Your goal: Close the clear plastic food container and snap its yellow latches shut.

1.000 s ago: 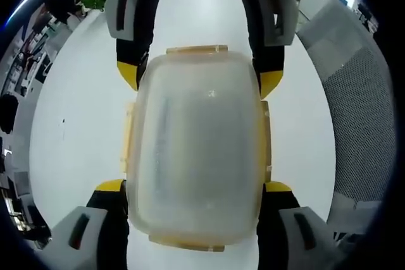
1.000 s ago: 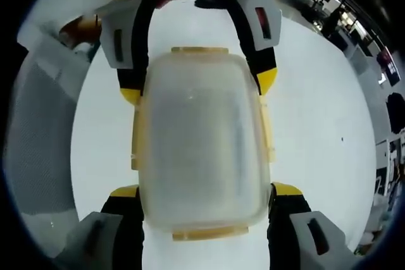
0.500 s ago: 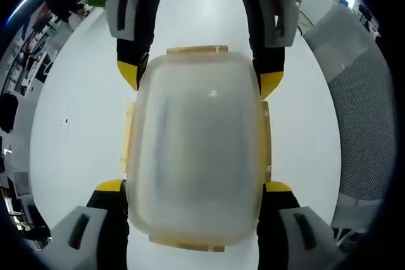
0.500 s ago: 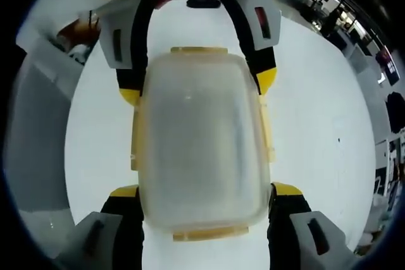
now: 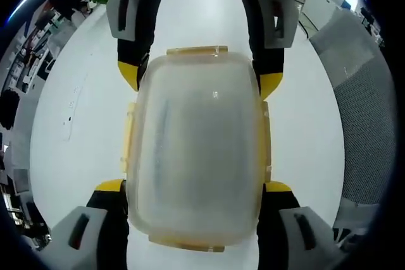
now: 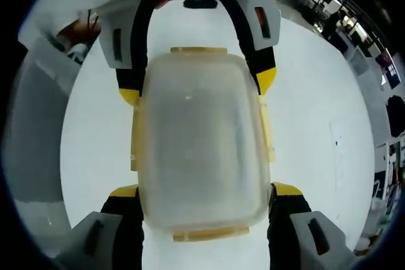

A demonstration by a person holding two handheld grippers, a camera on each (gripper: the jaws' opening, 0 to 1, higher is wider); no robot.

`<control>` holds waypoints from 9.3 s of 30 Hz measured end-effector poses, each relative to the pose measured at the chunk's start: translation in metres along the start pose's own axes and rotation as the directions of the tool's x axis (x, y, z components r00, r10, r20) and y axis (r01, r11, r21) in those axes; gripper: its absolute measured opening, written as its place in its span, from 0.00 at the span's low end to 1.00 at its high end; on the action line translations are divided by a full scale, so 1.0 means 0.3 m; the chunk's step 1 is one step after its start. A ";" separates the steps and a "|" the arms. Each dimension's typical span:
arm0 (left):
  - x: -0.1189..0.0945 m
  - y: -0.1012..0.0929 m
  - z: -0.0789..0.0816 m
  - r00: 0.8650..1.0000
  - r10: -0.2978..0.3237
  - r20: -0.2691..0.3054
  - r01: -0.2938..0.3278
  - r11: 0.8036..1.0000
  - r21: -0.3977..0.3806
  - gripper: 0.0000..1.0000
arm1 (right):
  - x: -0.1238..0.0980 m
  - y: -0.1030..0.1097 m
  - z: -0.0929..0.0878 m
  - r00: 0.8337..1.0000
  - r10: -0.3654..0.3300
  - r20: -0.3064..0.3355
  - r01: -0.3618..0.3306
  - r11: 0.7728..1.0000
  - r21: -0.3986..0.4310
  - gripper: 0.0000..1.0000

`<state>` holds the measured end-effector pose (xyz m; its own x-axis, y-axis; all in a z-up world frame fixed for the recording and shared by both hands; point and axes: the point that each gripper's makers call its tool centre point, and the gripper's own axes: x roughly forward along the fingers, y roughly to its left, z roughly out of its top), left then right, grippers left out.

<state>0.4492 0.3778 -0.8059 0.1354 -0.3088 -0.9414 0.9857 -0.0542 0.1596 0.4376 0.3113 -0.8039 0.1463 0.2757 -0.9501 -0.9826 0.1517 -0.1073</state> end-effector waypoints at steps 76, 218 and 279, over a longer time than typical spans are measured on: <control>-0.101 0.082 0.068 0.943 0.133 0.305 -0.042 0.957 -0.286 0.88 | -0.105 -0.054 0.061 0.901 -0.147 0.407 0.054 0.971 0.232 0.90; -0.382 -0.382 -0.241 0.650 0.639 0.411 0.080 0.480 -0.873 0.72 | -0.494 0.377 -0.342 0.555 -0.739 0.382 -0.028 0.442 0.897 0.85; -0.326 -0.632 -0.205 0.707 0.584 0.398 0.074 0.498 -0.864 0.68 | -0.379 0.607 -0.310 0.656 -0.659 0.368 0.069 0.538 0.840 0.67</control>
<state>0.2551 0.4767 -0.7623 0.6319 -0.6280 -0.4542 0.5880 0.7702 -0.2470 0.2314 0.2192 -0.7428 0.7853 0.4302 -0.4453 -0.4226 0.8980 0.1224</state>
